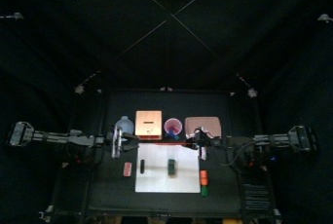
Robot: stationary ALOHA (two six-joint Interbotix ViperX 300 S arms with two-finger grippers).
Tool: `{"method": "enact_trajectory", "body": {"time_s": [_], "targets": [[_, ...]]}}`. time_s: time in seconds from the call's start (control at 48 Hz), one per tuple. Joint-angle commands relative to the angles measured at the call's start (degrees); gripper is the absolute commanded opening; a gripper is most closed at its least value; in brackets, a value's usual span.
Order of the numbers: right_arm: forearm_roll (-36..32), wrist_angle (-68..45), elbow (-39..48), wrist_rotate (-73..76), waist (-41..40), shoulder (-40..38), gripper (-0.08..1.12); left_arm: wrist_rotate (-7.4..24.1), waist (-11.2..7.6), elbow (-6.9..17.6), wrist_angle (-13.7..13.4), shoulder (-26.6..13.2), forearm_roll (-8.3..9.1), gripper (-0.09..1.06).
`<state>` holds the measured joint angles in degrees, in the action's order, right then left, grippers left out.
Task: Cut the sushi into 4 pieces with the knife
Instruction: Grasp knife edge with left hand
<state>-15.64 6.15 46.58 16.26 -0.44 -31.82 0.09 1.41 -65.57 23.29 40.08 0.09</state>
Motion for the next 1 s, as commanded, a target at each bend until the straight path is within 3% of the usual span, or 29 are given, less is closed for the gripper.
{"method": "enact_trajectory", "body": {"time_s": [0.021, 0.167, 0.396, 0.729, 1.0], "targets": [[1.14, -6.15, 2.29, 0.00, -0.44, -0.62, 0.20, 0.00, 0.18, 4.57, -6.50, -2.20, -0.09, 0.79], [1.76, -7.12, 3.25, 0.00, -0.35, 0.35, 0.20, 0.18, -0.09, 7.65, -10.99, -4.22, 0.09, 0.79], [1.23, -7.29, 2.81, -0.26, -0.53, 2.72, 0.20, 0.00, -1.05, 9.84, -11.34, -9.05, 0.00, 0.80], [1.14, -7.29, 2.29, -0.18, -0.44, 4.04, 0.20, 0.18, -1.05, 14.06, -12.39, -18.98, 0.53, 0.81], [1.23, -7.38, 2.72, -0.09, -0.18, 4.13, 0.20, 0.18, -0.88, 16.79, -12.48, -24.26, 0.53, 0.80]]}}
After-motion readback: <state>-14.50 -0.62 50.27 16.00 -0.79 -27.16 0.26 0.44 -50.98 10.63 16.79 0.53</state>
